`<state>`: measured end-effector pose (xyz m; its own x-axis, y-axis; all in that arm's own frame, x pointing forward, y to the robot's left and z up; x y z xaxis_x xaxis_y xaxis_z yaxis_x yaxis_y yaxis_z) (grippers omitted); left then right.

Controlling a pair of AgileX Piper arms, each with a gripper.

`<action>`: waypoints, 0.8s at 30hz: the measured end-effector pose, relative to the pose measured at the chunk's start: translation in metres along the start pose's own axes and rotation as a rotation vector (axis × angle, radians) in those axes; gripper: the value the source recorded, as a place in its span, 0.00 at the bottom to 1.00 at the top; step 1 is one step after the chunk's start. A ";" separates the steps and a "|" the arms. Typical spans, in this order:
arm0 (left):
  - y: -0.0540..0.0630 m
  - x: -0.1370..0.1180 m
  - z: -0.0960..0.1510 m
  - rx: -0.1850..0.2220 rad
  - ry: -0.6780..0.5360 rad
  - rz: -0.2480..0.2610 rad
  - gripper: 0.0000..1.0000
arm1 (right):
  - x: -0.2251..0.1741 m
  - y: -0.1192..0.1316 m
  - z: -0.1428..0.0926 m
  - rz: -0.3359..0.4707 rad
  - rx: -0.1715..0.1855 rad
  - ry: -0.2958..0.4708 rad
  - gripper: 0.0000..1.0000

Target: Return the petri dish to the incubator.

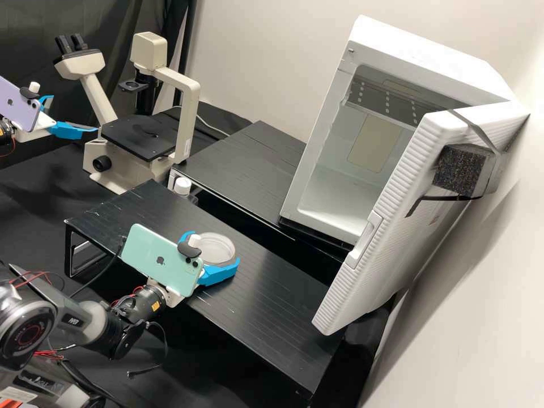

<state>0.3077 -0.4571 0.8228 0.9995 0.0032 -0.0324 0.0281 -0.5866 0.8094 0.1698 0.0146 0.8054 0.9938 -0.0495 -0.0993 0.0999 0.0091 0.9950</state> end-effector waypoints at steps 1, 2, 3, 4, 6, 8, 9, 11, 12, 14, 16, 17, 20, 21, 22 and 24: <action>0.000 0.000 0.000 0.000 0.000 0.000 1.00 | 0.000 0.000 0.000 0.001 0.000 0.001 0.00; 0.000 0.000 0.000 0.000 0.000 0.000 1.00 | 0.000 0.000 0.000 0.000 0.000 0.000 0.00; 0.000 0.000 0.000 0.000 0.000 0.000 1.00 | 0.000 0.000 0.000 0.000 0.000 0.000 0.00; 0.000 0.000 0.000 0.000 0.000 0.000 1.00 | 0.000 0.000 0.000 0.000 0.000 0.000 0.00; 0.000 0.000 0.000 0.000 0.000 0.000 1.00 | 0.000 0.000 0.000 0.000 0.000 0.000 0.00; 0.000 0.000 0.000 0.000 0.000 0.000 1.00 | 0.000 0.000 0.000 0.000 0.000 0.000 0.00; 0.000 0.000 0.000 0.000 0.000 0.000 1.00 | 0.000 0.000 0.000 0.000 0.000 0.000 0.00; 0.000 0.000 0.000 0.000 0.000 0.000 1.00 | 0.000 0.000 0.000 0.000 0.000 0.000 0.00; 0.000 0.000 0.000 0.000 0.000 0.000 1.00 | 0.000 0.000 0.000 0.000 0.000 0.000 0.00; 0.000 0.000 0.000 0.000 0.000 0.000 1.00 | 0.000 0.000 0.000 0.000 0.000 0.000 0.00; 0.000 0.000 0.000 0.000 0.000 0.000 1.00 | -0.001 0.002 -0.001 0.008 0.006 0.004 0.00; 0.000 0.000 0.000 0.000 0.000 0.000 1.00 | -0.002 0.003 -0.001 0.014 0.010 0.007 0.00; 0.000 0.000 0.000 0.000 0.000 0.000 1.00 | -0.005 0.009 0.001 0.029 0.012 0.013 0.00; 0.000 0.000 0.000 0.000 0.000 0.000 1.00 | -0.006 0.011 0.002 0.026 0.001 0.026 0.00; 0.000 0.000 0.000 0.000 0.000 0.000 1.00 | -0.008 0.015 0.005 0.033 -0.008 0.033 0.00; 0.000 0.000 0.000 0.000 0.000 0.000 1.00 | -0.009 0.023 0.012 0.070 -0.009 0.036 0.00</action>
<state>0.3077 -0.4571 0.8228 0.9995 0.0032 -0.0324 0.0281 -0.5866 0.8094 0.1624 0.0032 0.8296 0.9995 -0.0128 -0.0298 0.0300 0.0200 0.9993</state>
